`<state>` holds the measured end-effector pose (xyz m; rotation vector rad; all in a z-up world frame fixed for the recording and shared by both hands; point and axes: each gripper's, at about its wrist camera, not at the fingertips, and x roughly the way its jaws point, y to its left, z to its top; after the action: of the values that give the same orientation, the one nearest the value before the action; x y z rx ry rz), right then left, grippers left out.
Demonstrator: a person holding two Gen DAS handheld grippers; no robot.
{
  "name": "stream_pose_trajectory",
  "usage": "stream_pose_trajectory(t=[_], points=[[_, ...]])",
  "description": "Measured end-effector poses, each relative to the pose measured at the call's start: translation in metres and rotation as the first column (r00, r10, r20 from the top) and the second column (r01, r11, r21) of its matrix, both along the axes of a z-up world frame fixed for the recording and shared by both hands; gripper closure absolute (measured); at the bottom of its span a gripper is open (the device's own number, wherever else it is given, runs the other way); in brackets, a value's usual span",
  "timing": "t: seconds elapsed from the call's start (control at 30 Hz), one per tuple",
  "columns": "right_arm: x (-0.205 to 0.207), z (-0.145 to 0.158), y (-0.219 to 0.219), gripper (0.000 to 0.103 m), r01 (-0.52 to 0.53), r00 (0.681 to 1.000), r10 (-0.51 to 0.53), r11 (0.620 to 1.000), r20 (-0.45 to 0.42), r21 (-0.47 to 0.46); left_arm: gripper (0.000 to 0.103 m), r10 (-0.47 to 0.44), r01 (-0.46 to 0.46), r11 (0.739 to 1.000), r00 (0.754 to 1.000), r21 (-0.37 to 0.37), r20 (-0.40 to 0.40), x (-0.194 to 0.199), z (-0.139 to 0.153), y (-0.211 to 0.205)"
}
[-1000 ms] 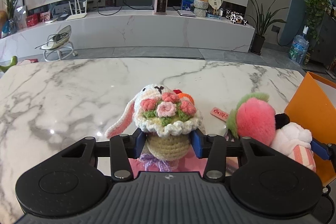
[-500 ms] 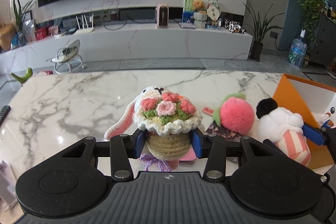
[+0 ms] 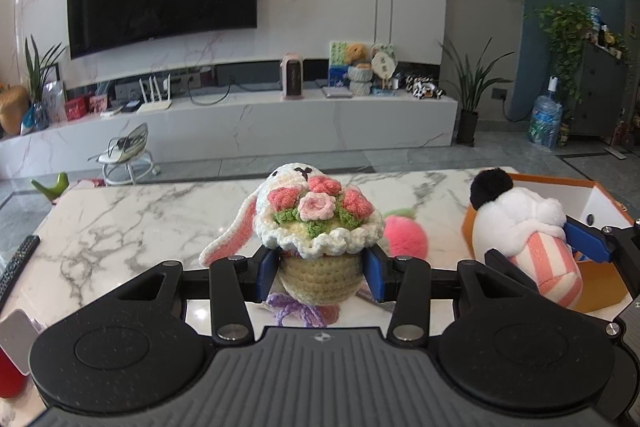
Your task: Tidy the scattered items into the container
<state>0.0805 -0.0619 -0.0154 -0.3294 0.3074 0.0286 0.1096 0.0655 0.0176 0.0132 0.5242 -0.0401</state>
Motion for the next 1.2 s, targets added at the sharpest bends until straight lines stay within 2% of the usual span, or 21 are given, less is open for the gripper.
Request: stream_pose_trajectory(t=[0.33,0.6,0.9,1.2], points=[[-0.031,0.017,-0.025,0.044,0.023,0.998,-0.025,0.999,0.059,0.044,0.051,-0.067,0.066,0.997,0.997,0.028,0.04,-0.02,0.013,-0.037],[-0.04,0.024,-0.055,0.044,0.066,0.994,-0.073,0.994,0.08,0.083,0.051,-0.141,0.137,0.988,0.988,0.063,0.062,-0.02,0.017,-0.079],[-0.035,0.025,-0.104,0.044,0.14,0.985,-0.152,0.981,0.084,0.133,0.051,-0.228,0.221,0.97,0.972,0.101,0.061,-0.009,0.017,-0.124],[-0.012,0.022,-0.161,0.044,0.203,0.974,-0.217,0.963,0.064,0.177,0.051,-0.332,0.322,0.937,0.942,0.136,0.055,0.011,0.011,-0.171]])
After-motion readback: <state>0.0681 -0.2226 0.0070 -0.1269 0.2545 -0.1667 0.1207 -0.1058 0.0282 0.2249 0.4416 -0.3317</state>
